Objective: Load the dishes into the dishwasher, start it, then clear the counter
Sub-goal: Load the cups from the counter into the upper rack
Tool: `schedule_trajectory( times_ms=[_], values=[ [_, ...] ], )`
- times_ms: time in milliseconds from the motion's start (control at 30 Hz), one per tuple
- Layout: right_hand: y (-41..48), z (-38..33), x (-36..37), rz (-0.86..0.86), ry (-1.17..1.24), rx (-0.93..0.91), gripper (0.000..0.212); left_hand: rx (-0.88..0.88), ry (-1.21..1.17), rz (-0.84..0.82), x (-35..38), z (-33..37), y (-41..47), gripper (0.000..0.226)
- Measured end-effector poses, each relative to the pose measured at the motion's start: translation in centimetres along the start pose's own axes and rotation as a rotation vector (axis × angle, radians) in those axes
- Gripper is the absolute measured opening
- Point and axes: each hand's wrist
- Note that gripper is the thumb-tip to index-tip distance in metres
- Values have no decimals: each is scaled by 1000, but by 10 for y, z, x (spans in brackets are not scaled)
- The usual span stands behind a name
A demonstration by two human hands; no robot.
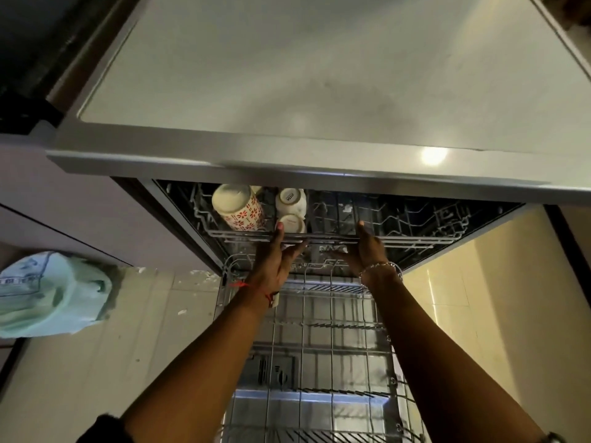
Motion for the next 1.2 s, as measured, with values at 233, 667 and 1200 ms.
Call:
schedule_trajectory(
  times_ms=[233, 667, 1200],
  values=[
    [-10, -4, -2, 12, -128, 42, 29, -106, 229, 53, 7, 14, -8, 36],
    [-127, 43, 105, 68, -846, 45, 49, -137, 967, -1, -26, 158, -111, 16],
    [-398, 108, 421, -256, -1487, -408, 22, 367, 1652, -53, -174, 557, -308, 18]
  ],
)
Point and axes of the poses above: each hand's wrist, its own y-axis towards the middle knuckle, its own x-axis out of the palm, z = x × y, and after that the axes turned 11 degrees about x, right-handed
